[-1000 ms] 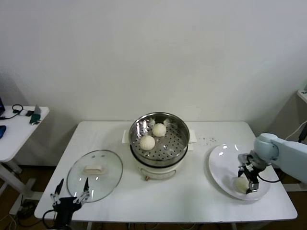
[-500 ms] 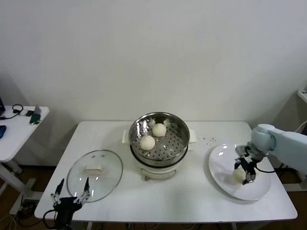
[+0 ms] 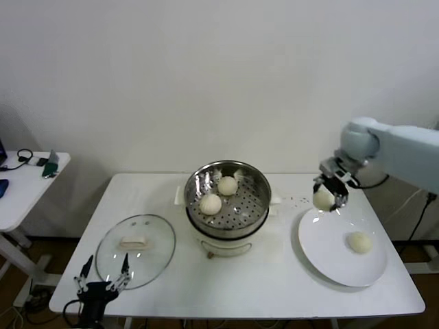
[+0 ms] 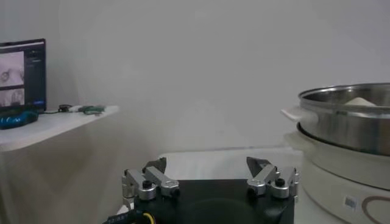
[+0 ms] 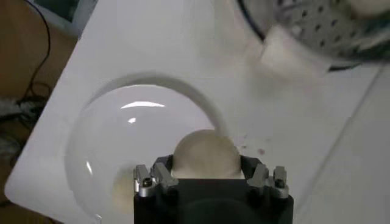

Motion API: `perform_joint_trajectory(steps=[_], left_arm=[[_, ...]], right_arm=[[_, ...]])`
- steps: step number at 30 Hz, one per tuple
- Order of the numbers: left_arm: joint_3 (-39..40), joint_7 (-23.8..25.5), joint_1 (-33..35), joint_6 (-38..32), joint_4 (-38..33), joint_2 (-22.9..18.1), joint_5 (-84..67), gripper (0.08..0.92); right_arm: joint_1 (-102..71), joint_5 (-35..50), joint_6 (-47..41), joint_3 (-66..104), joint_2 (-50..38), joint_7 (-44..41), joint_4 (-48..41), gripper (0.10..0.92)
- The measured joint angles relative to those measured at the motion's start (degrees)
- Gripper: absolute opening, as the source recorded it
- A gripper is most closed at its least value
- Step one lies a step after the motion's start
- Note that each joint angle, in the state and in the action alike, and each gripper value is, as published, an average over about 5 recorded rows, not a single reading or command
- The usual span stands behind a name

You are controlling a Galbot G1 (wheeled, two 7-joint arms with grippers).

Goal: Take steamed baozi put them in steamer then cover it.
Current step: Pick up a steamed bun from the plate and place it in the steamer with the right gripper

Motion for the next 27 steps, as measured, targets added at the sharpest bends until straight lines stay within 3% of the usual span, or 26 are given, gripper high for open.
perform_joint_trajectory(steps=[9, 27], left_arm=[[-0.4, 0.0, 0.6, -0.2, 0.1, 0.5, -0.9, 0.823], [-1.7, -0.2, 0.9, 0.2, 0.6, 0.6, -1.2, 0.823]], right_arm=[[3.3, -2.4, 5.3, 1.5, 9.1, -1.1, 2.4, 0.721], [-4.9, -14.9, 14.2, 7.8, 24.8, -2.2, 1.1, 0.729]])
